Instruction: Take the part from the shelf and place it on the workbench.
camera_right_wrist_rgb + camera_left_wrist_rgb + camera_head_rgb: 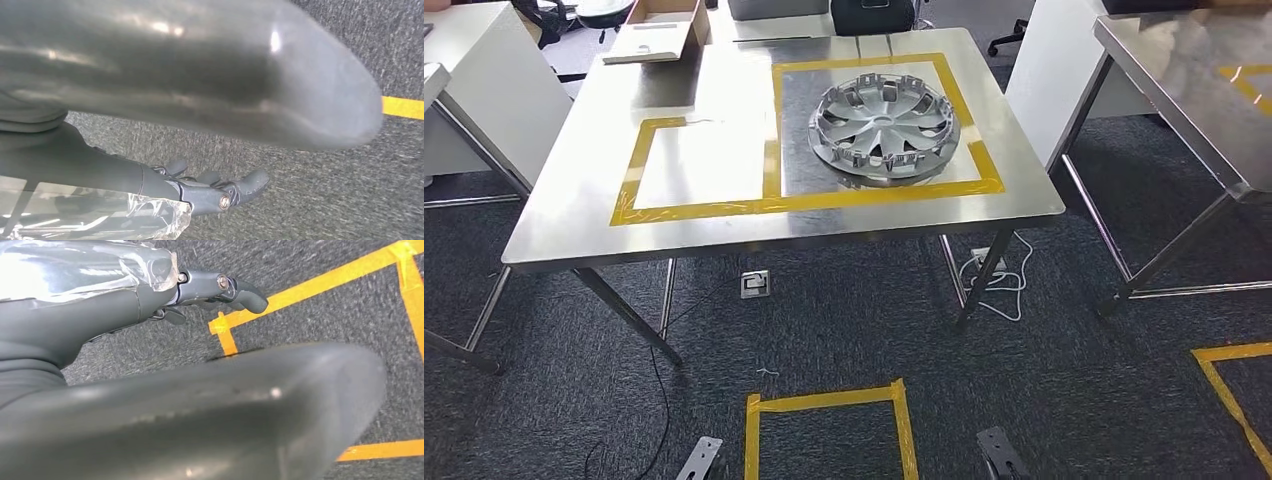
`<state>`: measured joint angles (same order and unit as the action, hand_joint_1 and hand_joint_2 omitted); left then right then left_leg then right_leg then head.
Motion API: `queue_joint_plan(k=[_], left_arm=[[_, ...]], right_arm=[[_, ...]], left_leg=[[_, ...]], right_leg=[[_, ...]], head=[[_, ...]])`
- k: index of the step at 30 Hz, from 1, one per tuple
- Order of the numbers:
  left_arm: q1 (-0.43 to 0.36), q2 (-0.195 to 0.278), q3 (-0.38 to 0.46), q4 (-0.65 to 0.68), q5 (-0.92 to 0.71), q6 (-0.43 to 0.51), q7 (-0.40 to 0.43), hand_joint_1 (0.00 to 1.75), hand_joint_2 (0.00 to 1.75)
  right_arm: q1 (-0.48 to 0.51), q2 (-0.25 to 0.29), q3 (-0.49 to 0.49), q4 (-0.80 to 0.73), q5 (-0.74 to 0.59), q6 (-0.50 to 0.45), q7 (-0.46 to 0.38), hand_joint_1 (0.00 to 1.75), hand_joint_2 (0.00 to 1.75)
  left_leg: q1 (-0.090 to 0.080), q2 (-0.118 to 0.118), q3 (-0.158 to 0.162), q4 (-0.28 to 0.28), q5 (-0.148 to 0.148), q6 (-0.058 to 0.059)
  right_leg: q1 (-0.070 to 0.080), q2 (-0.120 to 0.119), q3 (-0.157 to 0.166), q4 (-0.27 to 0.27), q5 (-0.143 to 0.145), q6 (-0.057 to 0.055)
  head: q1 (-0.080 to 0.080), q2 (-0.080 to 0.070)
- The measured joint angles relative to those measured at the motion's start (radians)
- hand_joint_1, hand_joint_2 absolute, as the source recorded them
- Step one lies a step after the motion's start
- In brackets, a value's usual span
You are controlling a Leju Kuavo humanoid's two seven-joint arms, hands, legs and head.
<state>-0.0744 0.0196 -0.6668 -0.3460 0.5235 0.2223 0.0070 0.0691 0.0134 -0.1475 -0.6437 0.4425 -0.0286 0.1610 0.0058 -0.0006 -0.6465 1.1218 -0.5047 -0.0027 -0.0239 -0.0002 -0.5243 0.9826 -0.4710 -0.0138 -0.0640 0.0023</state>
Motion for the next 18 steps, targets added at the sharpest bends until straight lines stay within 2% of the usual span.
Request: queue_joint_plan(k=[2, 3, 4, 5, 7, 9, 10, 13, 14, 15, 17, 18], left_arm=[[0.002, 0.000, 0.000, 0.000, 0.000, 0.000, 0.000, 0.00, 0.00], [0.003, 0.000, 0.000, 0.000, 0.000, 0.000, 0.000, 0.00, 0.00], [0.005, 0.000, 0.000, 0.000, 0.000, 0.000, 0.000, 0.00, 0.00], [0.005, 0.000, 0.000, 0.000, 0.000, 0.000, 0.000, 0.00, 0.00], [0.006, 0.001, 0.000, 0.000, 0.001, 0.000, -0.001, 0.00, 0.00], [0.005, 0.004, 0.001, 0.000, 0.002, 0.000, -0.003, 0.00, 0.00], [0.006, 0.005, 0.002, 0.000, 0.003, 0.001, -0.005, 0.00, 0.00], [0.008, 0.007, 0.001, -0.001, 0.001, 0.002, -0.008, 0.00, 0.00], [0.008, 0.007, 0.001, -0.002, -0.001, 0.004, -0.008, 0.00, 0.00], [0.007, 0.007, 0.001, -0.004, -0.002, 0.007, -0.009, 0.00, 0.00], [0.007, 0.007, 0.001, -0.007, -0.003, 0.010, -0.009, 0.00, 0.00], [0.007, 0.007, 0.001, -0.008, -0.003, 0.011, -0.009, 0.00, 0.00]], right_arm=[[0.001, 0.000, 0.003, 0.001, 0.000, 0.000, 0.000, 0.00, 0.00], [0.002, 0.000, 0.004, 0.002, 0.000, 0.000, 0.000, 0.00, 0.00], [0.002, 0.000, 0.005, 0.002, 0.000, 0.000, 0.000, 0.00, 0.00], [0.003, 0.000, 0.006, 0.003, 0.000, 0.000, 0.000, 0.00, 0.00], [0.003, 0.001, 0.007, 0.004, 0.000, 0.000, 0.000, 0.00, 0.00], [0.001, 0.002, 0.009, 0.004, -0.001, 0.000, 0.000, 0.00, 0.00], [0.001, 0.002, 0.010, 0.004, -0.003, 0.000, 0.000, 0.00, 0.00], [0.002, 0.002, 0.013, 0.005, -0.016, -0.001, 0.000, 0.00, 0.00], [0.003, 0.002, 0.014, 0.005, -0.020, -0.002, -0.001, 0.00, 0.00], [0.004, 0.002, 0.014, 0.005, -0.024, -0.003, -0.001, 0.00, 0.00], [0.006, 0.000, 0.015, 0.005, -0.029, -0.004, -0.002, 0.00, 0.00], [0.007, -0.002, 0.015, 0.005, -0.031, -0.005, -0.002, 0.00, 0.00]], left_leg=[[0.005, 0.000, -0.046, 0.130, -0.068, -0.008], [0.006, 0.000, -0.051, 0.161, -0.077, -0.009], [0.006, 0.000, -0.042, 0.161, -0.072, -0.008], [0.006, 0.000, -0.020, 0.131, -0.055, -0.006], [0.004, -0.001, 0.055, 0.010, -0.007, 0.003], [-0.002, -0.001, 0.117, -0.098, 0.020, 0.017], [-0.005, -0.001, 0.130, -0.124, 0.024, 0.023], [-0.009, 0.002, 0.126, -0.138, 0.036, 0.035], [-0.007, 0.003, 0.125, -0.147, 0.045, 0.042], [-0.005, 0.005, 0.122, -0.155, 0.055, 0.047], [-0.005, 0.006, 0.110, -0.162, 0.069, 0.054], [-0.006, 0.006, 0.102, -0.161, 0.074, 0.054]], right_leg=[[0.002, 0.000, -0.012, 0.001, 0.009, -0.002], [0.003, 0.000, -0.017, 0.001, 0.012, -0.001], [0.003, 0.000, -0.021, 0.001, 0.015, 0.000], [0.004, 0.000, -0.022, 0.001, 0.017, 0.001], [0.005, 0.001, -0.023, 0.001, 0.020, 0.005], [0.008, 0.001, -0.026, 0.002, 0.024, 0.012], [0.008, 0.001, -0.028, 0.002, 0.027, 0.017], [0.007, 0.000, -0.036, 0.001, 0.035, 0.034], [0.006, 0.000, -0.045, 0.015, 0.025, 0.035], [0.007, 0.000, -0.062, 0.048, 0.004, 0.032], [0.006, 0.000, -0.118, 0.174, -0.063, 0.022], [0.006, 0.000, -0.144, 0.239, -0.091, 0.022]], head=[[-0.001, 0.000], [-0.001, 0.000], [-0.001, 0.000], [-0.001, 0.000], [-0.001, 0.000], [0.000, 0.000], [-0.001, 0.000], [-0.001, 0.000], [0.001, 0.000], [0.002, 0.000], [0.004, 0.000], [0.004, 0.000]])
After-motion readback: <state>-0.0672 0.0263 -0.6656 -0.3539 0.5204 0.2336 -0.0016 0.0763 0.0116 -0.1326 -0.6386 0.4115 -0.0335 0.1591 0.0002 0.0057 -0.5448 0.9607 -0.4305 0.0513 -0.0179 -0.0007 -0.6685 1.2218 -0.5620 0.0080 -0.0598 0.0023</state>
